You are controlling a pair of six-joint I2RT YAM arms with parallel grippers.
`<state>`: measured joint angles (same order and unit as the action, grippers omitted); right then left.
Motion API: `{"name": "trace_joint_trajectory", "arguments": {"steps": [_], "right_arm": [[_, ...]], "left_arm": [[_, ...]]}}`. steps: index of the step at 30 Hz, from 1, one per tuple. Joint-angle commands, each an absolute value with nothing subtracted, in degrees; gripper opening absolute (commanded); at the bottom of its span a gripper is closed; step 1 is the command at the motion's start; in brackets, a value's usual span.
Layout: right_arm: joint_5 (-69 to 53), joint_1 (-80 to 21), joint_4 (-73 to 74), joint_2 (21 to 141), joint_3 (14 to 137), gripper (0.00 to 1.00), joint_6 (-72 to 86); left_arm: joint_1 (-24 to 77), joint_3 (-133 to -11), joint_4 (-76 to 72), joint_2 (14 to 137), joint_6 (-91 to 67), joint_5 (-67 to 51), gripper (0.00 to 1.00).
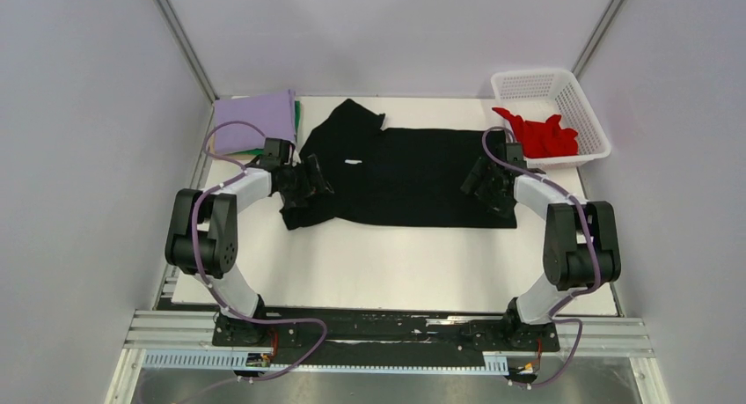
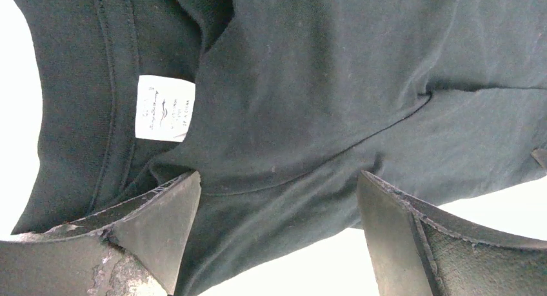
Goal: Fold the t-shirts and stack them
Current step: Fold the flattened tshirt in 1/3 of the way
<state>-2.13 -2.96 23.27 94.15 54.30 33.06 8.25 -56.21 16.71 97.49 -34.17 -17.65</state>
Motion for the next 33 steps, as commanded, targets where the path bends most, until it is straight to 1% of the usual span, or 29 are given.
{"name": "trace_joint_trajectory", "arguments": {"steps": [1,4,6,10,16,21,25,28,33], "right_arm": [[-1.11,-2.23,25.16,94.65,50.26,1.00,32.54],[-0.35,-1.55,28.62,93.58,47.92,1.00,33.67],[-2.33,-0.60,31.56,92.22,46.32,1.00,34.18],[-5.08,2.79,37.51,90.17,44.25,1.00,35.70],[-4.85,3.60,41.75,88.76,41.74,1.00,36.56],[-1.58,3.60,46.38,85.99,40.43,1.00,38.43],[-2.41,3.86,49.61,82.62,40.47,1.00,40.82],[-0.83,3.91,50.29,80.54,40.63,1.00,41.55],[-3.47,2.72,47.16,73.70,43.94,1.00,38.65]], "left_arm": [[8.00,-54.00,21.02,98.74,-33.17,-11.20,1.00],[8.00,-52.67,25.74,95.87,-32.43,-6.40,1.00],[8.00,-51.70,28.49,94.29,-31.83,-5.43,1.00],[8.00,-47.79,30.54,90.72,-31.95,-6.31,1.00],[8.00,-46.20,31.90,88.59,-32.18,-9.47,1.00],[8.28,-43.53,37.84,84.05,-32.91,-8.18,1.00],[9.08,-40.95,42.85,78.88,-36.33,-6.56,1.00],[9.71,-41.32,44.93,76.34,-37.51,-5.97,1.00],[11.27,-46.38,46.54,69.81,-36.92,-8.42,1.00]]}}
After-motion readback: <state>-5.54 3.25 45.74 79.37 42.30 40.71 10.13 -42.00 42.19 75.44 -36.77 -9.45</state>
